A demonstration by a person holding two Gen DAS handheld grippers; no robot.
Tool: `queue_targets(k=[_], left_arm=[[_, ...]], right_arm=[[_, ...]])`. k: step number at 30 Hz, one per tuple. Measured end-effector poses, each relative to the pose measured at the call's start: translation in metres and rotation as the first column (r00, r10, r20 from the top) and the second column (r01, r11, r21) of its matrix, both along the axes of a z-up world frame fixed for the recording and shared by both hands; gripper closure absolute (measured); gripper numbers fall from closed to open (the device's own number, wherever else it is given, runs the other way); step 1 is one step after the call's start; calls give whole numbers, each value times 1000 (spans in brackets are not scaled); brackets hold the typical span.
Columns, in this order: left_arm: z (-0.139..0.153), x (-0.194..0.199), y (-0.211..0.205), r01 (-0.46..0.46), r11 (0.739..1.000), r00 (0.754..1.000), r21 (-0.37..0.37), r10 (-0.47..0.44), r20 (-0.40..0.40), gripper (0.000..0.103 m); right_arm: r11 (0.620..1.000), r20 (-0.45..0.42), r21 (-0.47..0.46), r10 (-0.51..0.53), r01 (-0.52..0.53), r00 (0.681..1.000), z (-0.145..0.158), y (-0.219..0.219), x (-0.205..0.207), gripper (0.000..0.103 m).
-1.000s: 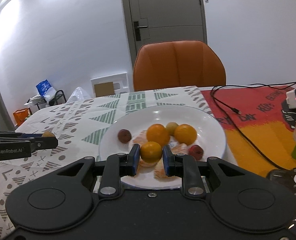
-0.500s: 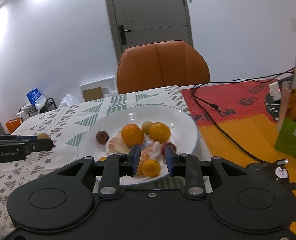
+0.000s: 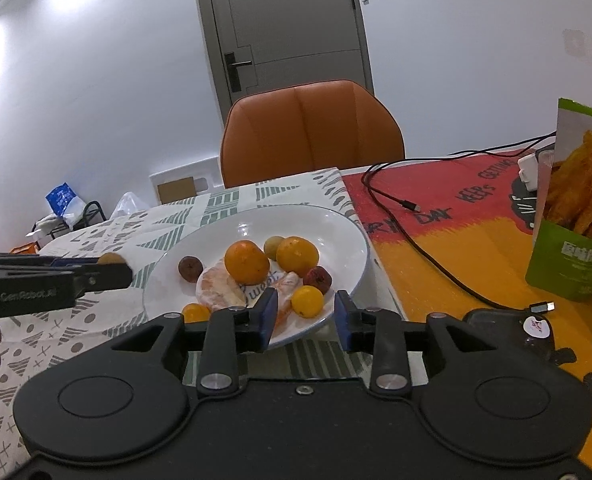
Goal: Organize fruits
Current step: 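Lower the green-yellow fruit onto the plate with the left tool while the right tool releases the tangerine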
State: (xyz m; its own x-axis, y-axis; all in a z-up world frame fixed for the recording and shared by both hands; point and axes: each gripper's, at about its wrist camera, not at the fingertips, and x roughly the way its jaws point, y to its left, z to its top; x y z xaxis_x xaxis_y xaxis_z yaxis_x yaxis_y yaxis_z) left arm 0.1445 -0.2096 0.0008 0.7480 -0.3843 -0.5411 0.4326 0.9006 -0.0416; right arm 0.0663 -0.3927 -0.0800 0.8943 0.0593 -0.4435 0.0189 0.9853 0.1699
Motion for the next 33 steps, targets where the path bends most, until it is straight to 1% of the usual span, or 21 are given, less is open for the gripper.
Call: queue_targets(k=[5, 9, 13, 14, 15, 16, 21, 26, 33], left_arm=[[1, 0, -15, 34, 999, 999, 4, -34, 2, 78], [2, -1, -29, 64, 998, 998, 21, -64, 10, 78], [3, -2, -39, 77, 997, 997, 30, -77, 20, 78], [3, -3, -41, 76, 997, 997, 33, -76, 23, 78], [4, -2, -42, 72, 997, 997, 32, -73, 22, 77], [5, -2, -41, 67, 997, 997, 30, -68, 24, 74], [6, -1, -35, 37, 998, 999, 46, -38, 23, 73], [7, -1, -23, -1, 998, 1000, 61, 0, 19, 70], [7, -7, -2, -50, 996, 999, 74, 48, 26, 57]], right_arm=[[1000, 5, 9, 0, 0, 1000, 0, -1, -1, 70], [999, 15, 33, -1, 0, 1000, -1, -6, -4, 70], [999, 18, 47, -1, 1, 1000, -1, -12, -7, 69], [999, 19, 50, -5, 4, 1000, -1, -14, -7, 68], [998, 21, 55, -7, 6, 1000, 0, -15, -8, 66], [998, 23, 56, -9, 8, 1000, 0, -16, -9, 66], [998, 24, 64, -6, 4, 1000, 0, -16, -11, 65], [998, 16, 67, 19, -20, 1000, -3, -7, -8, 65], [996, 18, 62, 57, -58, 998, -1, 8, -6, 60]])
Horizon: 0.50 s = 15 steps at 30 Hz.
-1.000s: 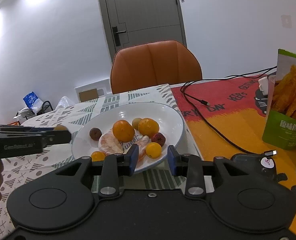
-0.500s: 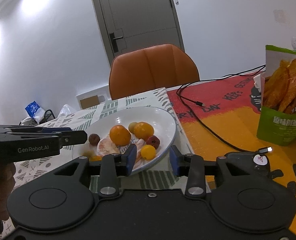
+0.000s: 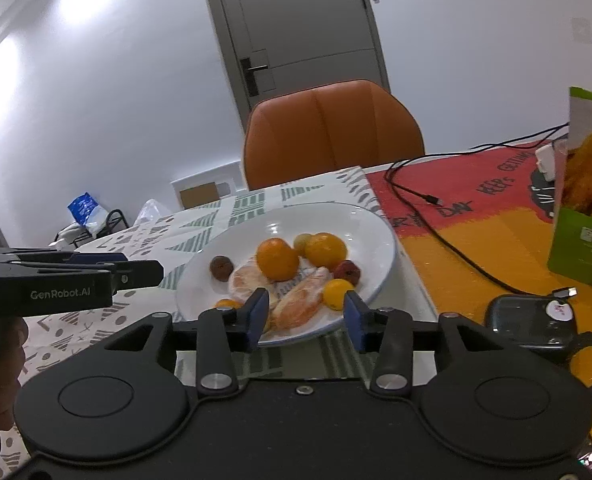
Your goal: Organize fruits
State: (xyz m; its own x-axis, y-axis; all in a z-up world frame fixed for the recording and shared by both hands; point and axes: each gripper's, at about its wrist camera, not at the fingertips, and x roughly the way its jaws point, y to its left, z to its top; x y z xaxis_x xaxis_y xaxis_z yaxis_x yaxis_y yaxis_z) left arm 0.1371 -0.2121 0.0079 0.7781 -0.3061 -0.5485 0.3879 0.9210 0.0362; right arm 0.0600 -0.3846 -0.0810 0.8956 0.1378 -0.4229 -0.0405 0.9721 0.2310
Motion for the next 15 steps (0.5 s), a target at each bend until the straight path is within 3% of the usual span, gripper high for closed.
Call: queue_targets(k=[5, 9, 13, 15], left_arm=[[0, -7, 16, -36, 999, 999, 5, 36, 4, 47], [0, -14, 29, -67, 998, 998, 2, 67, 1, 45], [-1, -22, 42, -110, 994, 994, -9, 110, 9, 23], [0, -27, 48, -129, 992, 991, -12, 129, 24, 18]], right_arm=[[1000, 4, -5, 26, -26, 1000, 1, 12, 0, 55], [999, 9, -11, 49, -49, 999, 3, 21, -2, 50], [997, 22, -22, 74, -73, 997, 6, 31, -6, 43], [996, 25, -27, 86, -85, 996, 7, 35, -7, 39]])
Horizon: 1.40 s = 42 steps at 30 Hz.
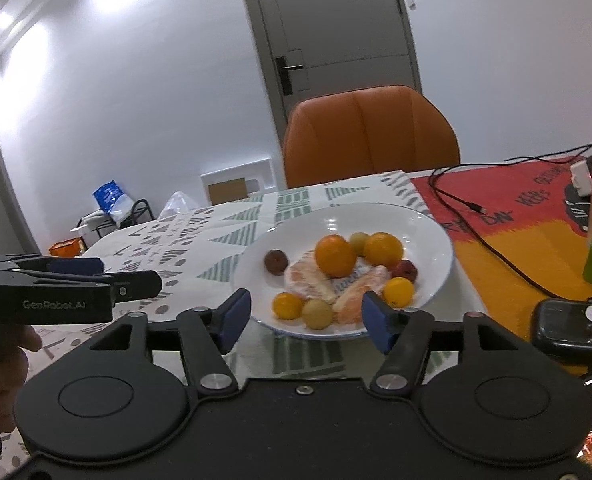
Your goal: Organize fruits
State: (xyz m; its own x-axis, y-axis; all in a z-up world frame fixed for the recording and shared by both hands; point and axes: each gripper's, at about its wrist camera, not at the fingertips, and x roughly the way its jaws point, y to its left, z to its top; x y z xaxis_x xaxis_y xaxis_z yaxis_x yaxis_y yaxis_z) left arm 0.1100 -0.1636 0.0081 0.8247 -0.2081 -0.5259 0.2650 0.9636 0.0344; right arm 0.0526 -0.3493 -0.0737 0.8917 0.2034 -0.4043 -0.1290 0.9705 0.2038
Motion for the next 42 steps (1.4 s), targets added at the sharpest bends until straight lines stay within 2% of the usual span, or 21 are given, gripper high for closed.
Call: queue_targets(k=[8, 12, 16, 20, 35, 42], left_arm=[[5, -18, 26, -59, 998, 998, 5, 59, -19, 13], [10, -30, 42, -99, 995, 995, -6, 98, -30, 7], [15, -39, 52, -145, 989, 988, 14, 145, -46, 6], [20, -50, 66, -167, 986, 985, -16, 166, -48, 0], [27, -97, 97, -208, 977, 978, -40, 208, -26, 0], [27, -117, 106, -199, 978, 980, -65, 197, -29, 0]], right_arm=[[999, 14, -10, 42, -42, 999, 9, 19, -10, 13], [998, 19, -10, 60, -59, 998, 15, 27, -19, 1], [997, 17, -6, 74, -74, 997, 19, 31, -25, 0], [996, 10, -16, 85, -85, 996, 23, 36, -32, 0], [991, 11, -47, 128, -128, 992, 32, 60, -65, 0], [989, 15, -70, 134, -132, 991, 37, 66, -80, 0]])
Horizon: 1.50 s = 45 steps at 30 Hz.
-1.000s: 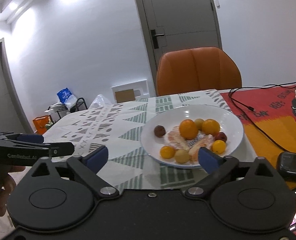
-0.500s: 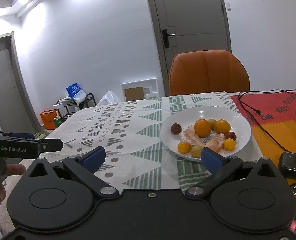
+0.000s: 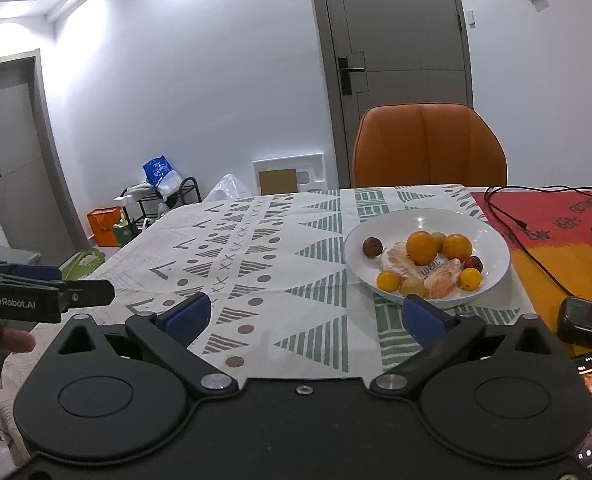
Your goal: Organize fruits
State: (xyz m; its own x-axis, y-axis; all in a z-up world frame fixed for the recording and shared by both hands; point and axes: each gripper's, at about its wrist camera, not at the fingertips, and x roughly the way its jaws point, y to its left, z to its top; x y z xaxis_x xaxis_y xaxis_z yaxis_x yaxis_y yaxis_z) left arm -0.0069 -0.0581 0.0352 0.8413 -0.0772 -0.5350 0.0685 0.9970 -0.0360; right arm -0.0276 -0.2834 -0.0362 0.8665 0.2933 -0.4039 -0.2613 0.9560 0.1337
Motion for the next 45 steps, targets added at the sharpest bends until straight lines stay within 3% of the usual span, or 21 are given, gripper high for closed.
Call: queue_targets(k=[11, 26, 45], left_arm=[[5, -35, 12, -29, 999, 999, -32, 30, 42, 0], [26, -79, 17, -29, 999, 990, -13, 31, 139, 0], [23, -88, 19, -38, 999, 989, -4, 38, 143, 0]], right_arm=[[999, 13, -35, 33, -33, 999, 6, 12, -26, 0], [997, 75, -51, 58, -54, 996, 24, 21, -63, 0], [997, 77, -60, 62, -58, 995, 22, 25, -68, 0]])
